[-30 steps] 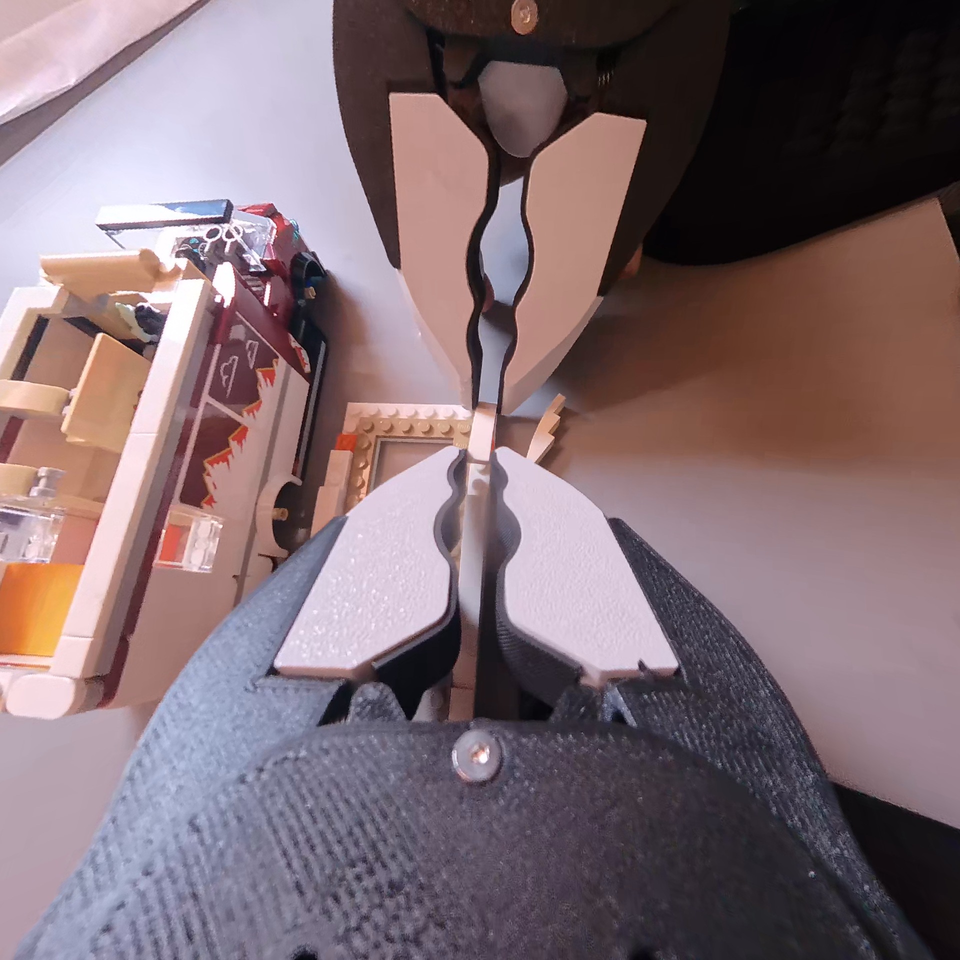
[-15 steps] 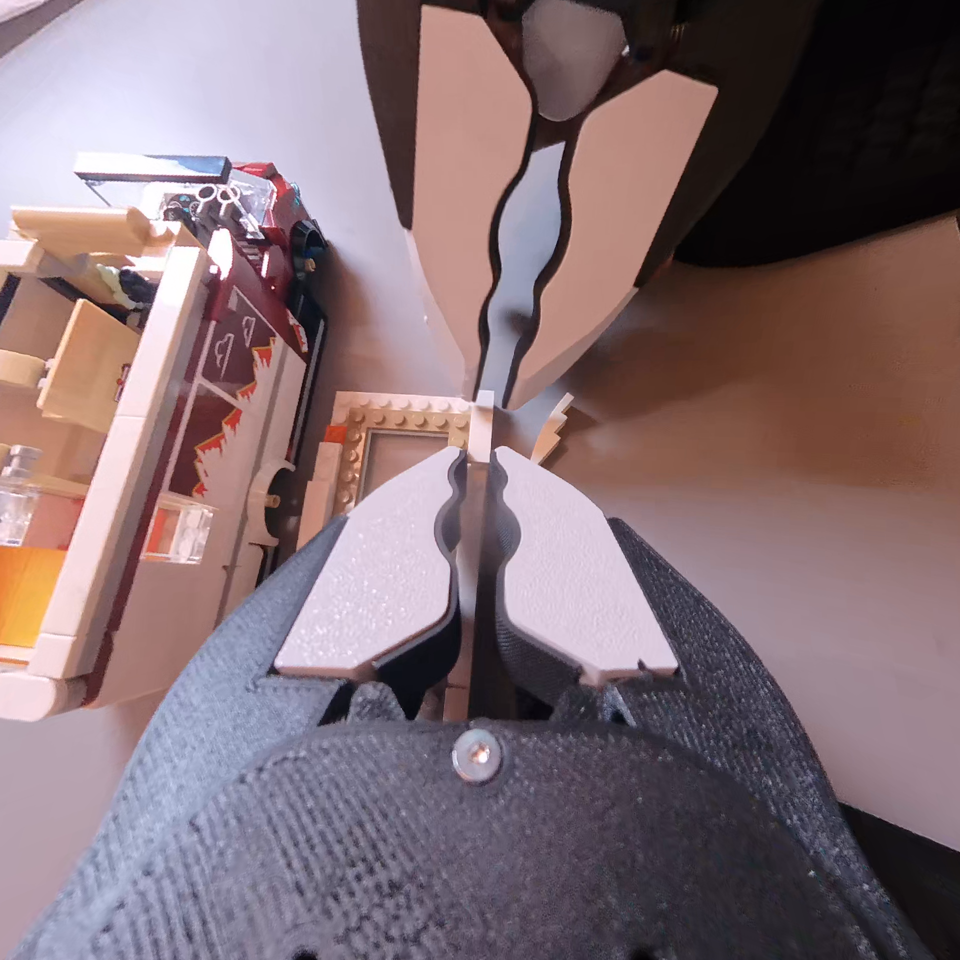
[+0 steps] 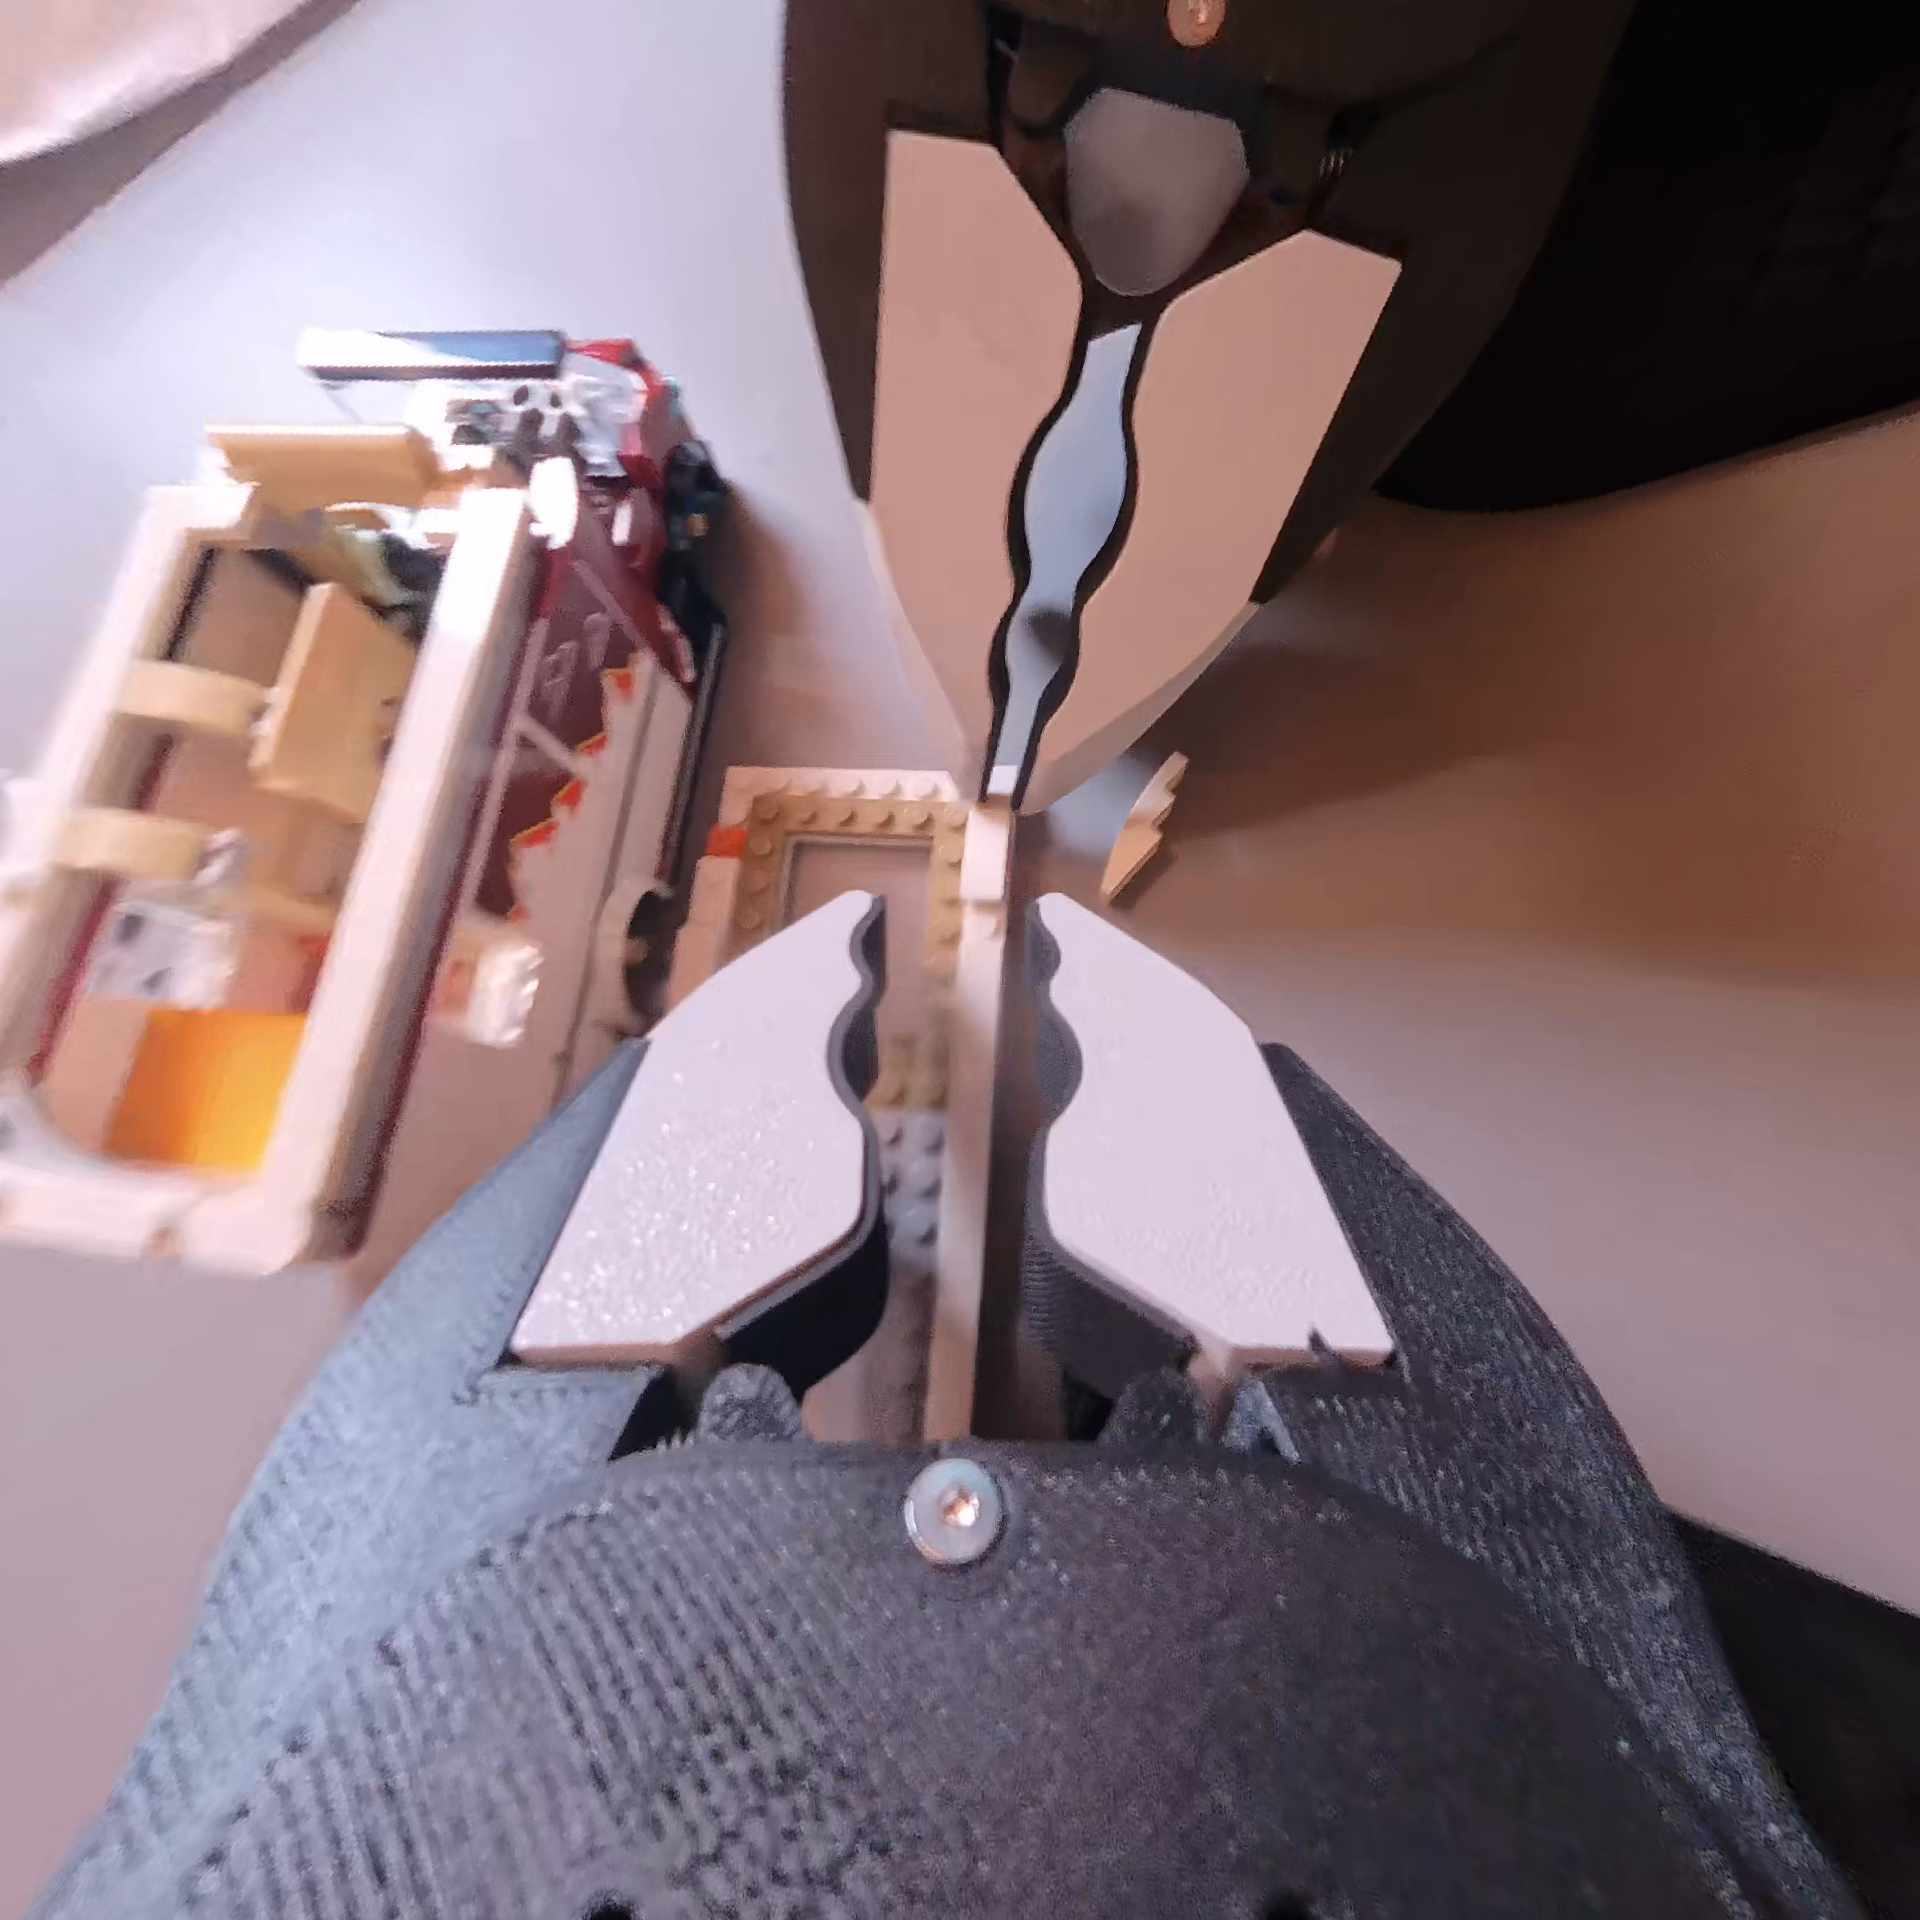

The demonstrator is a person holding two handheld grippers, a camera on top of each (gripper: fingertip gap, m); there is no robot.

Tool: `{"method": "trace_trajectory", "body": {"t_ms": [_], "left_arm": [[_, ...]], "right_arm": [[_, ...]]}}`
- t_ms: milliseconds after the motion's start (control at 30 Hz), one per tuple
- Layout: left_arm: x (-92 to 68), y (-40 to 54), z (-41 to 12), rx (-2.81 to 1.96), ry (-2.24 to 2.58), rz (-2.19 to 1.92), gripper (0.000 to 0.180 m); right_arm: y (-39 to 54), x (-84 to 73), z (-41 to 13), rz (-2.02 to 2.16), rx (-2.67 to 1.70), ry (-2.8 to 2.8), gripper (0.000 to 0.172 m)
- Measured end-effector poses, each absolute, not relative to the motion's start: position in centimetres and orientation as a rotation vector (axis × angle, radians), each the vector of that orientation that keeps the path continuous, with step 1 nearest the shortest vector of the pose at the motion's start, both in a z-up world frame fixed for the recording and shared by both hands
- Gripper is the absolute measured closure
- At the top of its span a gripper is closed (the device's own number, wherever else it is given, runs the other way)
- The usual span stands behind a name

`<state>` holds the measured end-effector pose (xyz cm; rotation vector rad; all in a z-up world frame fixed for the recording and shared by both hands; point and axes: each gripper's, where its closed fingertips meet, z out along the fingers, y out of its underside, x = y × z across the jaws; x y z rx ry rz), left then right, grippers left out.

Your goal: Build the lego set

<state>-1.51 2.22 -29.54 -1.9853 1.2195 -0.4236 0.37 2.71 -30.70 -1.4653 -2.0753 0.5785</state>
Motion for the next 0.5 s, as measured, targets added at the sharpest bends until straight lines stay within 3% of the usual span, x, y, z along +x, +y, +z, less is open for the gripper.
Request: {"method": "trace_trajectory", "body": {"t_ms": [233,333,500], "left_arm": [[-9.2,1.8,-30.7,-2.167,1.158,-0.313,0.102],[-10.2,1.2,-31.7,-2.221,1.143,-0.377,0.097],[-9.8,0.8,-31.8,-2.224,1.151,-0.434,0.111]], "right_arm": [[2.9,0.2,-30.7,0.541,-1.466,-2.094,0.167],[2.9,0.2,-30.8,0.498,-1.455,-2.117,0.167],[2.8,-0.1,-30.8,0.462,-1.447,-2.168,0.168]]}}
